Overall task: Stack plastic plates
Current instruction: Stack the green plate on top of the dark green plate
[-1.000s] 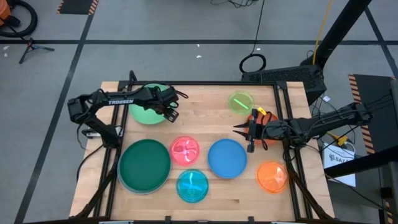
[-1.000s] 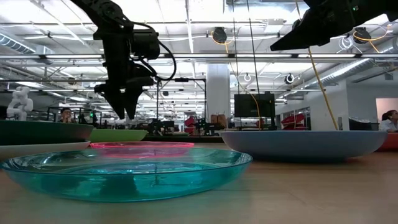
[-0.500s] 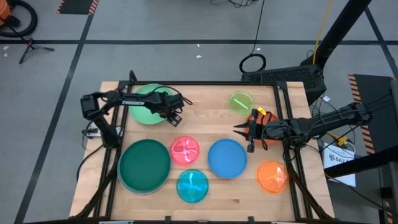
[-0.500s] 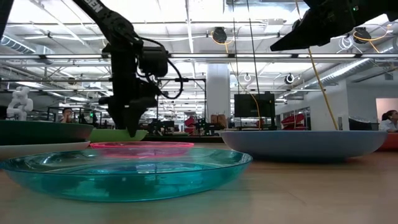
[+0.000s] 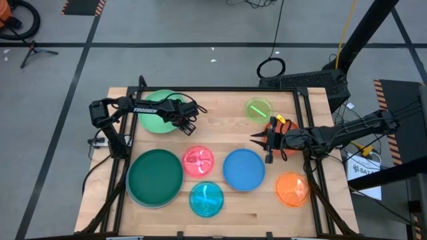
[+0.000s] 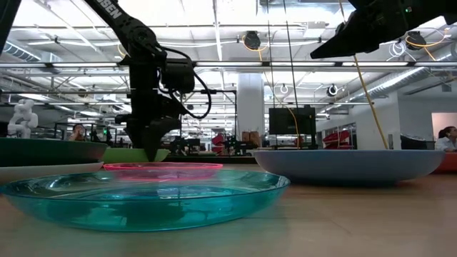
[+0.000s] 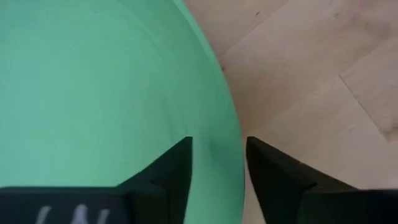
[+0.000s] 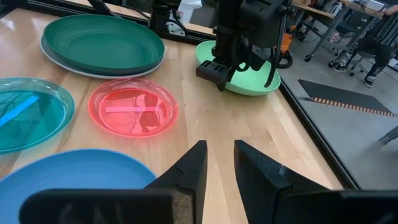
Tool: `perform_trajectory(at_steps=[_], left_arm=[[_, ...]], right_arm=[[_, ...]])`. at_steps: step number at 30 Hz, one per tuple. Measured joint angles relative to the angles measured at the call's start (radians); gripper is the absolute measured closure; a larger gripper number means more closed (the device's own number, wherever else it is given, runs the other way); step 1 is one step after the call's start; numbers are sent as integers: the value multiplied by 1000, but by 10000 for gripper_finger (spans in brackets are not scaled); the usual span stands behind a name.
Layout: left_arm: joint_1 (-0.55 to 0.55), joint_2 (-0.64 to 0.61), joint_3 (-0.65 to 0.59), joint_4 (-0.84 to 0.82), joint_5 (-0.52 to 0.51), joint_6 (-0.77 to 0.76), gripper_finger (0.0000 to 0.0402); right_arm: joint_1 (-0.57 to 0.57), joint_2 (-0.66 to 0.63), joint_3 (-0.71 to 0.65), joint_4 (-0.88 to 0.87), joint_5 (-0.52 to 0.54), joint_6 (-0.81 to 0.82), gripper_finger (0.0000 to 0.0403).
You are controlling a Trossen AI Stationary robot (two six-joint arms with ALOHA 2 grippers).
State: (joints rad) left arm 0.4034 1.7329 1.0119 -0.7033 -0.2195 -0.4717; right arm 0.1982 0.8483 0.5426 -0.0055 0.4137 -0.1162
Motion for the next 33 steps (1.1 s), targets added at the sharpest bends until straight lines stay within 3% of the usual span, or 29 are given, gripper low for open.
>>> perform_trajectory(at_steps=[8, 13, 24, 33], left_arm=[[-1, 0, 0, 1, -4, 6, 351], [-21, -1, 0, -3, -44, 9, 386], [-101, -31, 1, -68, -80, 7, 391], [-166, -118, 67, -150, -118, 94, 391]], right_arm=[[0, 0, 0, 0, 0, 0, 330], [0, 0, 0, -1, 0, 0, 330], [0, 0, 0, -4, 0, 0, 330], [0, 0, -1, -12, 1, -1, 330]])
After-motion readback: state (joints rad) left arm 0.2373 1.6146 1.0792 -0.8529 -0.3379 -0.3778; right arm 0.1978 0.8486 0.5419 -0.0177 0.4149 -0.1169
